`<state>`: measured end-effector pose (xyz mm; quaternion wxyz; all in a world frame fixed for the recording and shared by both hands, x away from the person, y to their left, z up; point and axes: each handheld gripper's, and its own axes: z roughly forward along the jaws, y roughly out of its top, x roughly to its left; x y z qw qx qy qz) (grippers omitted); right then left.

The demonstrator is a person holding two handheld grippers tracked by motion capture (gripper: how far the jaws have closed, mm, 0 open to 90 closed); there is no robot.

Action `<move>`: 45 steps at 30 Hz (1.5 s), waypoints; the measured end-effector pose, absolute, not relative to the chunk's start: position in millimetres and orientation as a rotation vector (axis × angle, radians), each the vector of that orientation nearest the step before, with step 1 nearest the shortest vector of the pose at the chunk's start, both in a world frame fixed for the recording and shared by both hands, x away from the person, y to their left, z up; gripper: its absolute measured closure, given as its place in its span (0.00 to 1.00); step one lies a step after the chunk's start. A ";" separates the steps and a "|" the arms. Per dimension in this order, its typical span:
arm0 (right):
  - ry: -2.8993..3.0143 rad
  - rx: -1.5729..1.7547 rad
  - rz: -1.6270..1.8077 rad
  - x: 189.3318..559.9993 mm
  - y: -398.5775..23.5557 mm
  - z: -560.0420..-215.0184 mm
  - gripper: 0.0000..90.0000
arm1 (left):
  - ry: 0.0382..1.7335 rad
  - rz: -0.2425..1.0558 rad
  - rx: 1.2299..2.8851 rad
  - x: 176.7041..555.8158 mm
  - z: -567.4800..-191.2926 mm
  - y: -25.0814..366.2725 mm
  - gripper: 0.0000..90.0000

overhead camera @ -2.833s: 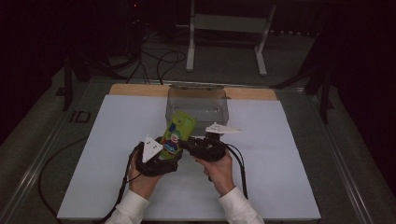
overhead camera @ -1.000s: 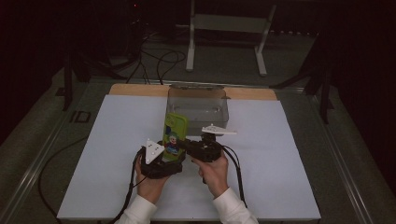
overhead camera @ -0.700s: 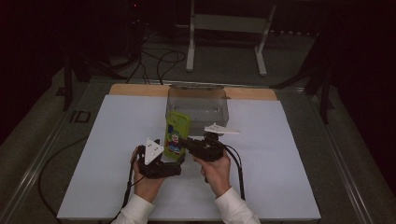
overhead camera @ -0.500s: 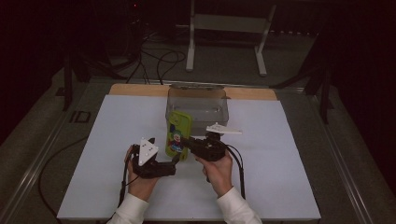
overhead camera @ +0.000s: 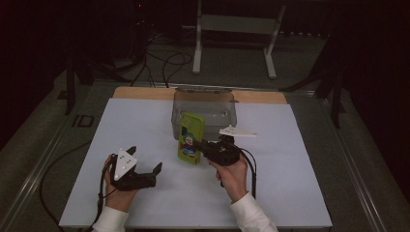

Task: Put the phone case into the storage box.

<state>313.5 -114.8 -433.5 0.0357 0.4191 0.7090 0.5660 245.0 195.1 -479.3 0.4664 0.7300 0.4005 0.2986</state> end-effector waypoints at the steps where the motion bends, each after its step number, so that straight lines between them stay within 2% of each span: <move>1: 2.179 1.289 1.733 313.8 -115.5 -431.7 0.87 | 0.983 0.740 1.800 242.9 -481.7 199.0 0.00; 11: 2.217 1.338 1.701 319.1 -120.3 -412.5 0.86 | 1.020 0.736 1.812 232.5 -498.9 227.0 0.00; 45: 2.287 1.424 1.430 361.3 -126.1 -387.6 0.86 | 1.048 0.836 1.798 235.4 -507.5 225.2 0.00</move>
